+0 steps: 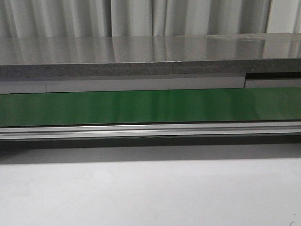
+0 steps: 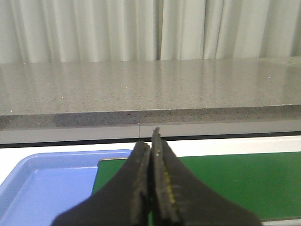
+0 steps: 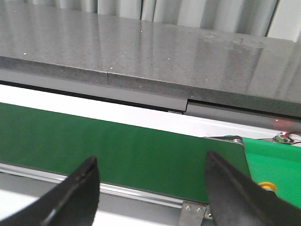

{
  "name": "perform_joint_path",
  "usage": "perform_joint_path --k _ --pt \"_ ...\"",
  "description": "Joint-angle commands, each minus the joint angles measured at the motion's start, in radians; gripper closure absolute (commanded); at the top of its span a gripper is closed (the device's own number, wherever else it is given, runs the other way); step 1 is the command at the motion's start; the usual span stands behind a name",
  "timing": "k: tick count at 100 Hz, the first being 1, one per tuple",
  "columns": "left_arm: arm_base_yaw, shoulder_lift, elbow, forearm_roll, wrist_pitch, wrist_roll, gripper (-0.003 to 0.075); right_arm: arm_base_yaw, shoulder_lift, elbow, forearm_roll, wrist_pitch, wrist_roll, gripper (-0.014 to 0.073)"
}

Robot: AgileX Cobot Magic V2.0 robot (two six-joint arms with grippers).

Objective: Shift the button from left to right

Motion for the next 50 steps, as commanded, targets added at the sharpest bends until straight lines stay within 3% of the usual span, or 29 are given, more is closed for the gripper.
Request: perform_joint_path --k 1,23,50 --pt "-0.008 0.006 -0.027 -0.011 -0.075 -0.004 0.0741 0.002 -0.037 -0.013 0.029 0.007 0.004 0.0116" --pt "-0.008 0.006 -0.027 -0.011 -0.075 -0.004 0.0741 0.002 -0.057 -0.01 0.033 0.088 0.004 0.0165" --pt "-0.008 0.006 -0.027 -0.011 -0.075 -0.004 0.0741 0.002 -0.057 -0.01 0.033 0.084 0.004 0.051"
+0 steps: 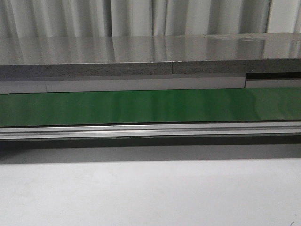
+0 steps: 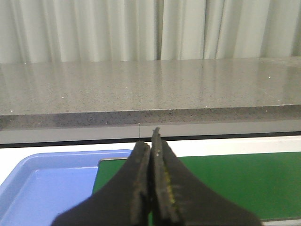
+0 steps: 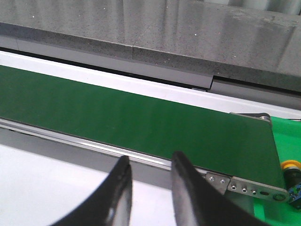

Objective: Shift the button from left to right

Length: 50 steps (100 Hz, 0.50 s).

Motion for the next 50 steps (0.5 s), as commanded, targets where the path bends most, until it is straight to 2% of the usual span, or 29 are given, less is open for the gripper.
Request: perform_joint_path --k 1,11,50 --pt "-0.008 0.006 -0.027 -0.011 -0.075 -0.004 0.0741 0.002 0.009 -0.027 0.027 -0.062 0.002 0.052" --pt "-0.008 0.006 -0.027 -0.011 -0.075 -0.004 0.0741 0.002 0.009 -0.027 0.027 -0.062 0.002 0.0668" --pt "-0.008 0.006 -0.027 -0.011 -0.075 -0.004 0.0741 0.002 0.009 -0.027 0.03 -0.062 0.002 0.066"
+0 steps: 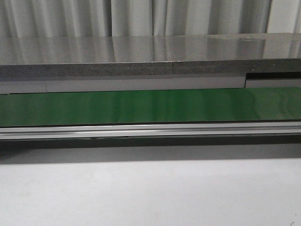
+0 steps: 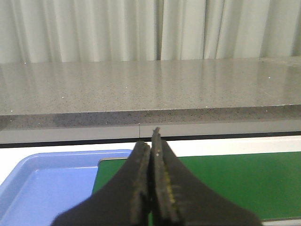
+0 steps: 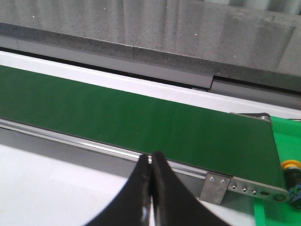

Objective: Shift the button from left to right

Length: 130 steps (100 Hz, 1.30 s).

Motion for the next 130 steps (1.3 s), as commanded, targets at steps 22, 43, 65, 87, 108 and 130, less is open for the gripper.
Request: perform_joint_path --k 22,43,65,87,108,130 --pt "-0.008 0.006 -0.027 -0.011 -0.075 -0.004 0.0741 0.002 0.009 -0.027 0.029 -0.062 0.002 0.066" --pt "-0.008 0.006 -0.027 -0.011 -0.075 -0.004 0.0741 0.008 0.009 -0.027 0.034 -0.066 0.002 0.066" --pt "-0.008 0.006 -0.027 -0.011 -0.075 -0.004 0.0741 0.083 -0.005 -0.023 0.02 -0.102 0.004 0.066" --pt "-0.008 0.006 -0.027 -0.011 -0.075 -0.004 0.0741 0.169 -0.07 -0.01 -0.254 -0.121 0.276 0.066" --pt "-0.008 0.006 -0.027 -0.011 -0.075 -0.004 0.0741 0.207 -0.118 0.145 -0.487 -0.299 0.588 0.066" --pt "-0.008 0.006 -0.027 -0.011 -0.075 -0.004 0.0741 0.206 -0.175 0.313 -0.495 -0.473 0.614 0.066"
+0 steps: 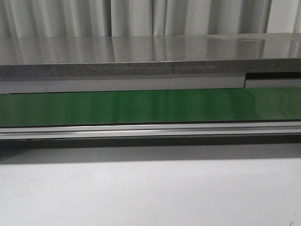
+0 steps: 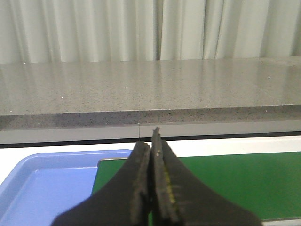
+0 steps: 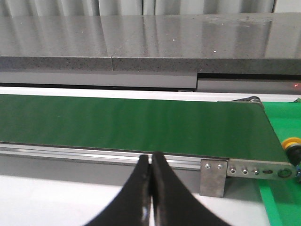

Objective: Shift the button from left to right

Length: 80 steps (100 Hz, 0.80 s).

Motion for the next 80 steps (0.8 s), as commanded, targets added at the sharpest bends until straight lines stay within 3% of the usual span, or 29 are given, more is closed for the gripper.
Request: perform_joint_path --k 1,30,80 --pt "-0.008 0.006 -0.027 -0.011 -0.075 -0.004 0.0741 0.0 -0.011 0.017 -0.019 -0.147 0.011 0.066" --pt "-0.008 0.006 -0.027 -0.011 -0.075 -0.004 0.0741 -0.07 -0.076 0.092 -0.008 -0.185 0.011 0.066" --pt "-0.008 0.006 -0.027 -0.011 -0.075 -0.004 0.0741 -0.073 -0.076 0.101 0.0 -0.19 0.011 0.066"
